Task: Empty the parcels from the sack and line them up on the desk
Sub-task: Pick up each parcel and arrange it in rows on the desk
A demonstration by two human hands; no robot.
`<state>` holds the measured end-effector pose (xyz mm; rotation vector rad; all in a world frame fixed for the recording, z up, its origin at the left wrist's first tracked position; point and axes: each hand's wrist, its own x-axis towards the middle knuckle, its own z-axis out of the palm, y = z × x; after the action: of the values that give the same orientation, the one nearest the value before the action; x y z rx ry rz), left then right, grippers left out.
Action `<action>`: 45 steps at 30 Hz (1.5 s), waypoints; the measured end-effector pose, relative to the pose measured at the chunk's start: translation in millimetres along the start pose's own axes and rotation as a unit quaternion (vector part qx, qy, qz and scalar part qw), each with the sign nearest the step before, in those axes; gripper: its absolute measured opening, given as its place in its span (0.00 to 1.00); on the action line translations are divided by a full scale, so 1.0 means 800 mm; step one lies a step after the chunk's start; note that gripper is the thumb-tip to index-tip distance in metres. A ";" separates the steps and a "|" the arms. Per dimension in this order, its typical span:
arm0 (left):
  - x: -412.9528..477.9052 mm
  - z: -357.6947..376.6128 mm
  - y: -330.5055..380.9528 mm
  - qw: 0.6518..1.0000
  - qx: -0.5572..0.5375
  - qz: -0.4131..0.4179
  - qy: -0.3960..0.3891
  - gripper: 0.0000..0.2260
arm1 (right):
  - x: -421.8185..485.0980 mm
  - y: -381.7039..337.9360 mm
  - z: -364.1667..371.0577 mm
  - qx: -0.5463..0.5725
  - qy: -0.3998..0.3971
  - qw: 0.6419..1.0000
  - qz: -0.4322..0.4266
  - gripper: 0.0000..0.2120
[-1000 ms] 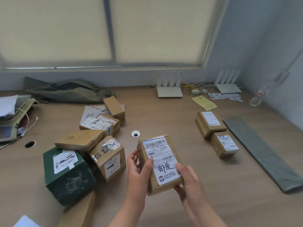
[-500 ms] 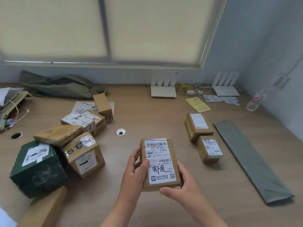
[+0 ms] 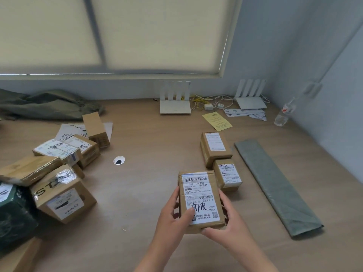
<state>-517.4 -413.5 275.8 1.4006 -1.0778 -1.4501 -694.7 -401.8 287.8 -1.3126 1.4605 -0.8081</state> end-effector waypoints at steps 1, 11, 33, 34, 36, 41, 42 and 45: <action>0.003 0.007 -0.002 1.000 0.010 0.003 -0.010 0.27 | 0.000 0.003 -0.004 -0.007 0.006 1.000 0.005 0.51; 0.035 0.099 -0.030 0.997 0.070 -0.003 -0.040 0.28 | 0.024 0.062 -0.086 -0.057 -0.003 0.997 0.053 0.49; 0.115 0.251 -0.106 0.983 0.163 -0.084 0.006 0.32 | 0.114 0.172 -0.204 -0.130 -0.114 0.984 0.051 0.42; 0.117 0.252 -0.108 0.983 0.163 -0.084 0.010 0.32 | 0.115 0.173 -0.205 -0.134 -0.114 0.983 0.047 0.43; 0.121 0.252 -0.108 0.983 0.162 -0.084 0.014 0.32 | 0.119 0.177 -0.206 -0.131 -0.111 0.984 0.038 0.43; 0.126 0.251 -0.110 0.985 0.149 -0.089 0.016 0.31 | 0.128 0.187 -0.201 -0.151 -0.098 0.983 0.026 0.43; 0.127 0.250 -0.112 0.985 0.147 -0.089 0.018 0.31 | 0.129 0.189 -0.200 -0.153 -0.094 0.983 0.025 0.42; 0.130 0.248 -0.120 0.985 0.138 -0.099 0.021 0.29 | 0.132 0.194 -0.198 -0.145 -0.088 0.985 0.030 0.43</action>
<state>-719.3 -478.5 156.0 1.7705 -1.1732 -1.4414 -888.3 -494.4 168.6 -1.5081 1.5049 -0.4377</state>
